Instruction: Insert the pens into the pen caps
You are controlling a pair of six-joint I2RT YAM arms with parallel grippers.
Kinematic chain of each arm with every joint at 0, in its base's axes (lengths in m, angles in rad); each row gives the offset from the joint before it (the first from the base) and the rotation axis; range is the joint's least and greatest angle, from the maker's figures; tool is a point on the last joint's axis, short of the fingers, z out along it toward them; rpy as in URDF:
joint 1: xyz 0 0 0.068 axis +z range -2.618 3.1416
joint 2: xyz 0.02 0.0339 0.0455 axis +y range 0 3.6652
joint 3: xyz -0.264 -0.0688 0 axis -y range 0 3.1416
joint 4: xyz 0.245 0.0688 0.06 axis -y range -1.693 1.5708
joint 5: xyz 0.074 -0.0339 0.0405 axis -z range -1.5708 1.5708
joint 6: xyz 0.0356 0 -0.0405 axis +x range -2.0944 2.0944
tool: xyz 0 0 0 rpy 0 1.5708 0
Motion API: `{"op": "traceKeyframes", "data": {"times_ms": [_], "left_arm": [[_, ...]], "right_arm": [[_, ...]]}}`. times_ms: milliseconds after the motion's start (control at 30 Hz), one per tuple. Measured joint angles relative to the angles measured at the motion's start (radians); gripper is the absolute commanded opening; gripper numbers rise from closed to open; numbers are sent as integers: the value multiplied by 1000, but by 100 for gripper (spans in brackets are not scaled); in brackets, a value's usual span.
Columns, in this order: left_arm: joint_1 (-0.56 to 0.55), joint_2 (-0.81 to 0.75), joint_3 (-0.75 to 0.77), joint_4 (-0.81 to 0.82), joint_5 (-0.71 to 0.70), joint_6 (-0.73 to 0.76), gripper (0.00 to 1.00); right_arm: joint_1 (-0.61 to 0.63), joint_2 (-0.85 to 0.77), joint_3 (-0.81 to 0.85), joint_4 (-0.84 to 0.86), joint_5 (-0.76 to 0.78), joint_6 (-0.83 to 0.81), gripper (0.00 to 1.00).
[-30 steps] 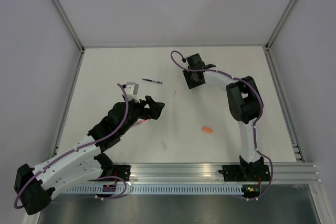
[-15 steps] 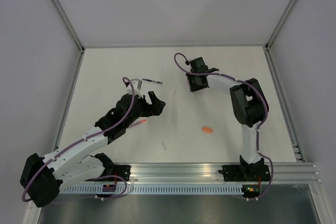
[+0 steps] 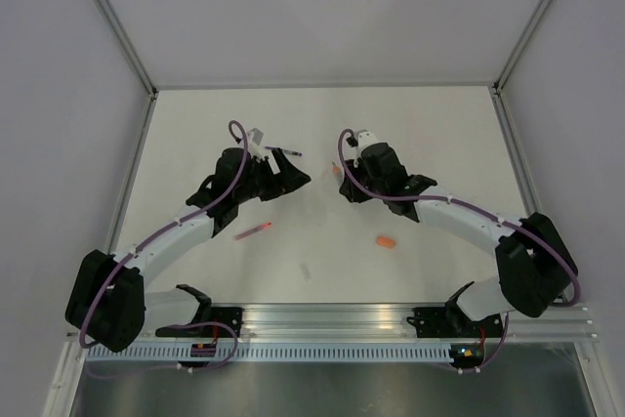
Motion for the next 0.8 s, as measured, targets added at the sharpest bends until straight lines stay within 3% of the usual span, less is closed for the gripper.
{"op": "traceKeyframes", "data": {"times_ms": [200,500,600,800], "left_arm": [[0,37,7,98,69,-26,85],[-32,39,7,206,103,-35,79],[-43,57,7,223,110,-39,74],[-70,93,7,228,117,-50,50]], "right_arm": [[91,-165,-76,78,-3,58,0],[167,-203,-82,146,-2,105,0],[186,-204,-82,159,-2,112,0],[209,-204,-83,182,13,123,0]]}}
